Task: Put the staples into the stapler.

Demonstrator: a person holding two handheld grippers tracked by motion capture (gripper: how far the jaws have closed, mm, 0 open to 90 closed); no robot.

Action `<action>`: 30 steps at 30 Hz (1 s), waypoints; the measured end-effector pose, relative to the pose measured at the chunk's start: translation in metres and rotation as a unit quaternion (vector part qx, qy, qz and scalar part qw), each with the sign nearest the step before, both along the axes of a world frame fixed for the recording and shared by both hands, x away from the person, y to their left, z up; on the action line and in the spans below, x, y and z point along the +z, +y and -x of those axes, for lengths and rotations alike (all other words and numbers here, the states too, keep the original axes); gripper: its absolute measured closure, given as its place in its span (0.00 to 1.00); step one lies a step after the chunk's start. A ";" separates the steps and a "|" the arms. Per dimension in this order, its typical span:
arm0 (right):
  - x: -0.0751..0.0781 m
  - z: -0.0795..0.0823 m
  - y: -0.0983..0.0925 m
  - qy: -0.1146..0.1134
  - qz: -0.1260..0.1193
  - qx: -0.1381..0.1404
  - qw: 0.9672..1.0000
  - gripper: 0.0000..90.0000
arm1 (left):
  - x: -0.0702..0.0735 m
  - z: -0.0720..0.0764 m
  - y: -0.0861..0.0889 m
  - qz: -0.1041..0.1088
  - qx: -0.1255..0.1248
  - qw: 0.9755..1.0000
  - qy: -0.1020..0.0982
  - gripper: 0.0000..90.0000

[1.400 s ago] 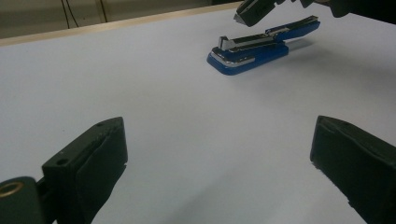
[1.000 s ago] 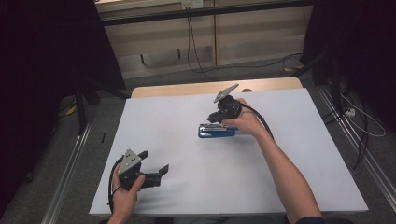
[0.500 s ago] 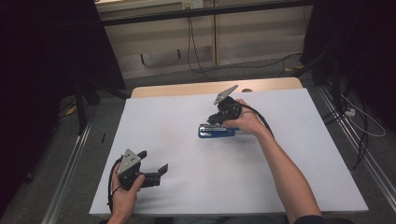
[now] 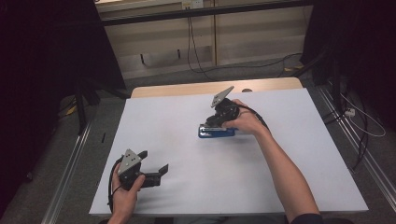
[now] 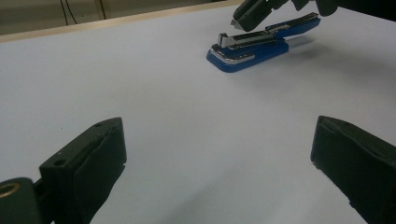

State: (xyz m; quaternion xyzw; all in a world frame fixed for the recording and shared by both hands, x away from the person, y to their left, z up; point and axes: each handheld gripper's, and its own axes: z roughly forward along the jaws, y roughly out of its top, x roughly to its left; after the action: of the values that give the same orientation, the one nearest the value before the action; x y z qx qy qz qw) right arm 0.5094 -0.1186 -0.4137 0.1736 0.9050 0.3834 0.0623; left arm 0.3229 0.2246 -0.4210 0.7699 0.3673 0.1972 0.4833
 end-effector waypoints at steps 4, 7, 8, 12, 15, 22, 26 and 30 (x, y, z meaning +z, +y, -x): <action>0.000 0.000 0.003 -0.002 0.004 0.008 1.000 0.88 | 0.000 0.000 0.000 0.001 0.000 1.000 0.000 0.04; -0.002 0.000 0.005 -0.003 0.005 0.010 1.000 0.88 | 0.000 0.000 0.000 0.002 0.001 1.000 -0.001 0.04; -0.002 -0.001 0.006 -0.005 0.007 0.012 1.000 0.88 | 0.000 0.000 0.000 0.003 0.002 1.000 0.000 0.04; -0.003 -0.001 0.006 -0.004 0.013 0.020 1.000 0.88 | 0.000 0.000 0.001 0.003 0.000 1.000 0.000 0.04; -0.003 -0.002 0.007 -0.005 0.015 0.024 1.000 0.88 | 0.000 0.000 0.000 0.003 0.000 1.000 0.000 0.04; -0.003 -0.002 0.006 -0.009 0.018 0.034 0.999 0.88 | 0.000 0.000 0.001 0.002 -0.003 1.000 -0.001 0.04; -0.004 -0.003 0.006 -0.014 0.025 0.036 0.999 0.88 | 0.000 0.000 0.000 0.004 -0.001 1.000 0.000 0.04; -0.003 -0.003 0.006 -0.017 0.027 0.038 0.999 0.88 | 0.000 0.000 0.000 0.002 -0.005 1.000 0.001 0.04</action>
State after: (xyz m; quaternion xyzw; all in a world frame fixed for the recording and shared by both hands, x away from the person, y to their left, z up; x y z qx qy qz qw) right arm 0.5127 -0.1123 -0.4165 0.1307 0.9198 0.3637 0.0675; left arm 0.3227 0.2245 -0.4209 0.7710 0.3640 0.1937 0.4853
